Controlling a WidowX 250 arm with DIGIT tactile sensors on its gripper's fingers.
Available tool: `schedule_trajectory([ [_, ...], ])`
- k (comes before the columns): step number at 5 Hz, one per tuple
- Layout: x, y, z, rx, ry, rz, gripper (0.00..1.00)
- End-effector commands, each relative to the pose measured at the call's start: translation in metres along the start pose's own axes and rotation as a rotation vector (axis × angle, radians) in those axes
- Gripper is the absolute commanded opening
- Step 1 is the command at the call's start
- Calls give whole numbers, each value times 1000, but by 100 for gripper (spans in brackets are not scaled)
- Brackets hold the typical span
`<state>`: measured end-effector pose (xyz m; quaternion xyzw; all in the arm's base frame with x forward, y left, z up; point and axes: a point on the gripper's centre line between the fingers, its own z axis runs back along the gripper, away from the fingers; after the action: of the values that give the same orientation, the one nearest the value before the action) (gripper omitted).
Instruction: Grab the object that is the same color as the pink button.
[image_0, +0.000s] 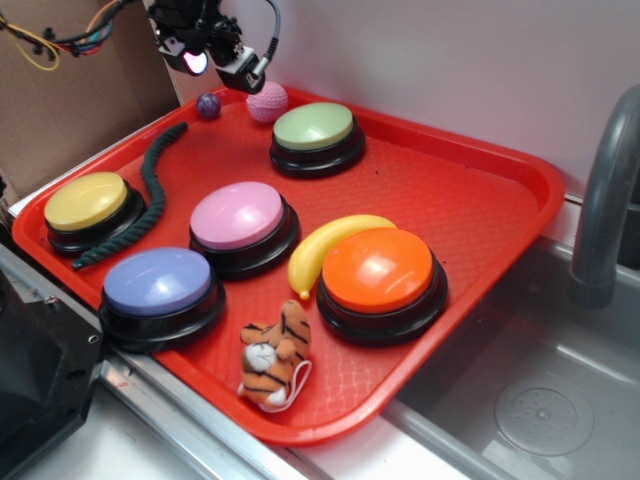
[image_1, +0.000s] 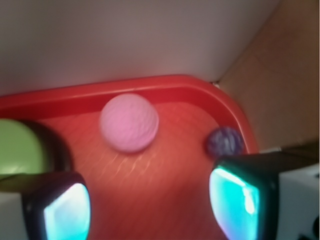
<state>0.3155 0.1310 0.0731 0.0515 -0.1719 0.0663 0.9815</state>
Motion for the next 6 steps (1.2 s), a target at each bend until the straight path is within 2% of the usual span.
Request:
schedule_trajectory([
  [1, 29, 18, -32, -46, -12, -22, 100],
  [2, 32, 13, -46, -66, 16, -50, 100],
  [3, 34, 7, -53, -97, 15, -106, 0],
  [5, 32, 0, -51, -127, -9, -104, 0],
  [6, 31, -2, -47, -124, -20, -85, 0],
])
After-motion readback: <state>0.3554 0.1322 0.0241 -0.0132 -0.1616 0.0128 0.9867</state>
